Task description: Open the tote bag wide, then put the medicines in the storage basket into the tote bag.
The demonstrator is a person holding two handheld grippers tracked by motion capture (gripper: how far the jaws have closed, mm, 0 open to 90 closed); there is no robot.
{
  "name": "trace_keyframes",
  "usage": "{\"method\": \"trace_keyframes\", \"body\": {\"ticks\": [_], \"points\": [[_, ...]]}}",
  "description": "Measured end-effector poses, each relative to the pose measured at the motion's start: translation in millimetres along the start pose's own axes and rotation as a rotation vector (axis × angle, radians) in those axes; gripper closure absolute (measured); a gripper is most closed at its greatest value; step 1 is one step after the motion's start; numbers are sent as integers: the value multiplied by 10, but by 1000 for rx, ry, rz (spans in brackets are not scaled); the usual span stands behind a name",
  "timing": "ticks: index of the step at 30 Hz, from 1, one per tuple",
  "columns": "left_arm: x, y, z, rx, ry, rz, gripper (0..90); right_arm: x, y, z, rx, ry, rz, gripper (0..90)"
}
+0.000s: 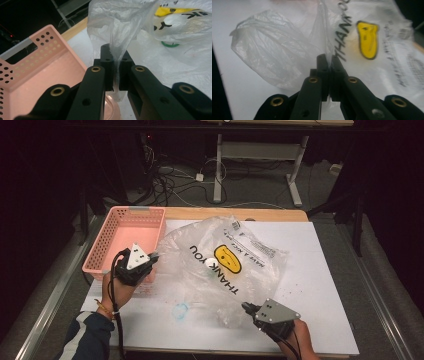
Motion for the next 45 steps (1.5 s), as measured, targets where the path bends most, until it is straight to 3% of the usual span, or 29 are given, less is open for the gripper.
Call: {"method": "trace_keyframes", "body": {"ticks": [1, 3, 6, 10, 14, 16, 27, 30, 35, 38, 41, 45], "points": [[-17, -21, 19, 22, 3, 4, 849, 90, -59, 29, 23, 14, -33, 899], [-28, -61, 46, 49, -2, -8, 849, 133, -84, 38, 30, 19, -47, 900], [-18, -83, 61, 55, -6, -19, 850, 271, -155, 75, 58, 32, -87, 900], [15, -98, 54, 71, 5, -42, 854, 330, -169, 97, 67, 31, -99, 900], [63, -112, 55, 79, 11, -122, 856, 408, -198, 114, 78, 33, -119, 900], [93, -105, 55, 86, 16, -134, 856, 428, -206, 115, 82, 36, -123, 900], [377, 156, 146, 112, 61, -222, 868, 691, -120, 177, 127, 57, -174, 900], [426, 186, 181, 124, 92, -227, 868, 788, -116, 215, 148, 67, -199, 900], [445, 201, 187, 145, 70, -247, 868, 901, -129, 232, 162, 77, -224, 900], [453, 239, 162, 122, 68, -260, 867, 937, -134, 231, 168, 86, -233, 900], [496, 287, 128, 107, 92, -230, 866, 942, -141, 232, 170, 85, -236, 900], [596, 370, 101, 56, 85, -271, 866, 939, -161, 231, 178, 83, -240, 900]]}}
Point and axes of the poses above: each handheld gripper's, and its own axes: y roughly forward along the jaws, z roughly out of its top, x roughly to its right, the point moved 5 cm from there along y, roughly forward along the jaws, and after that the axes turned 4 degrees about x, right-handed, at the moved point
